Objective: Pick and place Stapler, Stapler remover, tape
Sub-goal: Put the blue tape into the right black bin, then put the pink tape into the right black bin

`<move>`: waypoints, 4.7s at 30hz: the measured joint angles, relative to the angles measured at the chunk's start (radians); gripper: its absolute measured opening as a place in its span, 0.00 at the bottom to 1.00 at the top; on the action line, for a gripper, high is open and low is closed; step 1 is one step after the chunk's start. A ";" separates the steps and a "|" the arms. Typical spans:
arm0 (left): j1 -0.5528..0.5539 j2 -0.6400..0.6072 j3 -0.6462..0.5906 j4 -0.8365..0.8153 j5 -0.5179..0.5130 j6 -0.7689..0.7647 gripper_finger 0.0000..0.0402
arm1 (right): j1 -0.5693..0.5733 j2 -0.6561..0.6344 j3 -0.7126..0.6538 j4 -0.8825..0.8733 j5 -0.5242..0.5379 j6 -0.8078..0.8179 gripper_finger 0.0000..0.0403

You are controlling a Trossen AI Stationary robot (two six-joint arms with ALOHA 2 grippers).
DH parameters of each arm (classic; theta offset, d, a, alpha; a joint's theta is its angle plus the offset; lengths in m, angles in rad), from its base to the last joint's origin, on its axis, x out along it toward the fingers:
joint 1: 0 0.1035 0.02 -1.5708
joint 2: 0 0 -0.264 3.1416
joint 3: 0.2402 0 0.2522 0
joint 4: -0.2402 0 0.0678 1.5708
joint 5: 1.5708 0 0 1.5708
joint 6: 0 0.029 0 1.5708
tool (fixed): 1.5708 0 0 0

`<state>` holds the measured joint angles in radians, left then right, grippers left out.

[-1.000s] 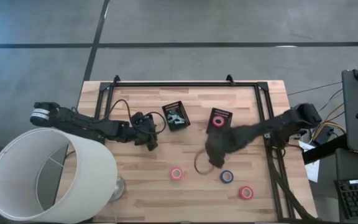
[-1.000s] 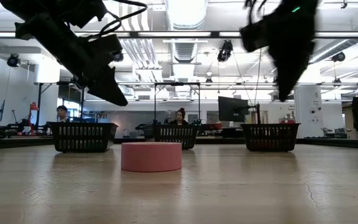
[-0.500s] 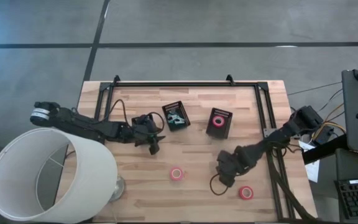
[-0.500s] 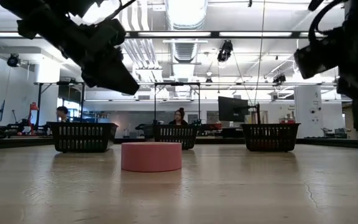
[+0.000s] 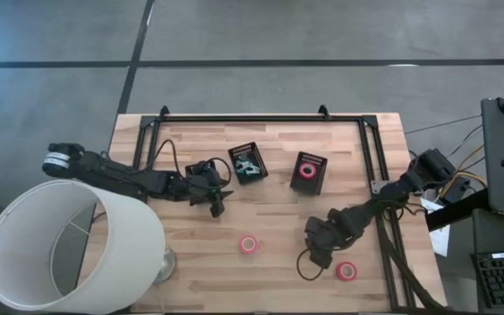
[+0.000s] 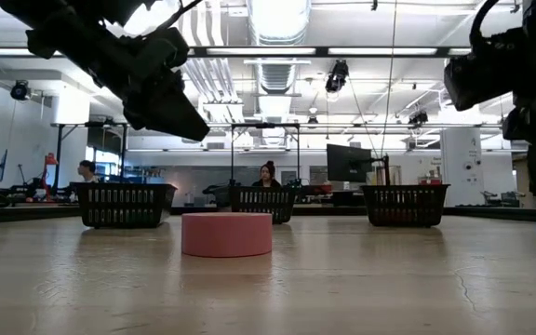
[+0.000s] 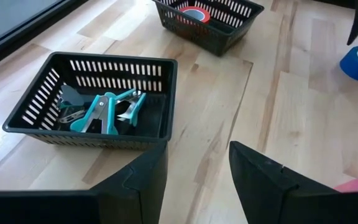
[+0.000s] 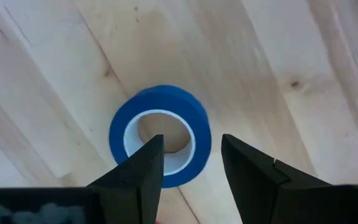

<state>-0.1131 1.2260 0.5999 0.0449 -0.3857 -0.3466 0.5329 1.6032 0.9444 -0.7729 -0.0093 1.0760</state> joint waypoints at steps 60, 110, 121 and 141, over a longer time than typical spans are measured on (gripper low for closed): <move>0.000 0.001 -0.018 -0.001 0.003 0.033 0.43 | -0.696 -0.017 0.072 -0.117 0.584 -0.674 0.17; -0.151 0.406 0.070 0.432 0.388 0.146 0.43 | -0.325 -0.018 0.219 0.218 0.346 -0.738 0.36; -0.151 0.599 0.179 0.426 0.455 0.214 0.43 | -0.326 -0.017 0.183 0.234 0.346 -0.735 0.37; -0.150 0.603 0.216 0.345 0.432 0.308 0.10 | -0.326 -0.017 0.058 0.493 0.301 -0.735 0.36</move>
<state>-0.2635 1.8295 0.8160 0.3894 0.0460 -0.0389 0.2073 1.5864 1.0024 -0.2799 0.2916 0.3405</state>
